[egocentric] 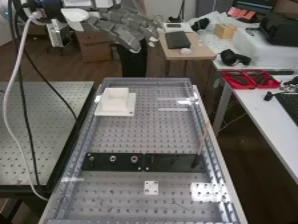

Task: Grab the paper clip and place it in the clear container

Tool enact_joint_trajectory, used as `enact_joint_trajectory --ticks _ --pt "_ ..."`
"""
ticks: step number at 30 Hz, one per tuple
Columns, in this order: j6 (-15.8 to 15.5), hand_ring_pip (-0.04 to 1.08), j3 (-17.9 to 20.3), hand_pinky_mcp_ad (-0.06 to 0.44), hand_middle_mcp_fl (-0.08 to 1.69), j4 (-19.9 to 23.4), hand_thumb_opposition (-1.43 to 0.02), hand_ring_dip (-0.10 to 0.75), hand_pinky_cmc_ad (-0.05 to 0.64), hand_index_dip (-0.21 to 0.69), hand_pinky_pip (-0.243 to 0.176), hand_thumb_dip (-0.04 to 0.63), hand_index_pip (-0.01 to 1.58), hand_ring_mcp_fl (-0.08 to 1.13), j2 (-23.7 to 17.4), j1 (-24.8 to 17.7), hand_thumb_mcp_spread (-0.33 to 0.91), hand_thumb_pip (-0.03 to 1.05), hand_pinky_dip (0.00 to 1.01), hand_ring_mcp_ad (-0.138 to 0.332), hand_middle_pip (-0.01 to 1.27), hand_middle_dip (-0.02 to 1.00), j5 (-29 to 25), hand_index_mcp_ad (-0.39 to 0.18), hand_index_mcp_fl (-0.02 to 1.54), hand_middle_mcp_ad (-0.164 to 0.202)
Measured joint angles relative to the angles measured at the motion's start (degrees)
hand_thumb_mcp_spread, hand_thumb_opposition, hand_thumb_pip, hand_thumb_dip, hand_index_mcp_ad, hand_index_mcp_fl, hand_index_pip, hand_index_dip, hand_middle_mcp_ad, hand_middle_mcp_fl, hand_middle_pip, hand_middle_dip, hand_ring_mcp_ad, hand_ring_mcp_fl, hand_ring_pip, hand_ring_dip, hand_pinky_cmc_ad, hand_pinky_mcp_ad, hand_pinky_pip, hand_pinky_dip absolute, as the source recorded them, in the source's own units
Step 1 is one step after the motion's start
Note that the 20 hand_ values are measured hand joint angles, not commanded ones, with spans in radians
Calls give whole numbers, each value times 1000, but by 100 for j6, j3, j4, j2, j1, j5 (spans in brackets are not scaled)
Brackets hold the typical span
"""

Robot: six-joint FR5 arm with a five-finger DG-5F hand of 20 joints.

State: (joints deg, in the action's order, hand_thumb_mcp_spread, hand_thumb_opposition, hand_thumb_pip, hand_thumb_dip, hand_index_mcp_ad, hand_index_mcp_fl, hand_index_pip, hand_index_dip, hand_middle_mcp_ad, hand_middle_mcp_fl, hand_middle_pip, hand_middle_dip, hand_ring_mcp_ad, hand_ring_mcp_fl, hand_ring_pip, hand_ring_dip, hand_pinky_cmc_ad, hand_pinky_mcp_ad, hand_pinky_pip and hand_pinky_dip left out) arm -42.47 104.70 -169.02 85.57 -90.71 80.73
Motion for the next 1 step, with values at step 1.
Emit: enact_joint_trajectory --ticks 1 --pt "2 91 -2 347 466 -5 -775 349 445 -26 2 190 82 199 3 3 367 456 538 113 122 487 11 -171 475 28"
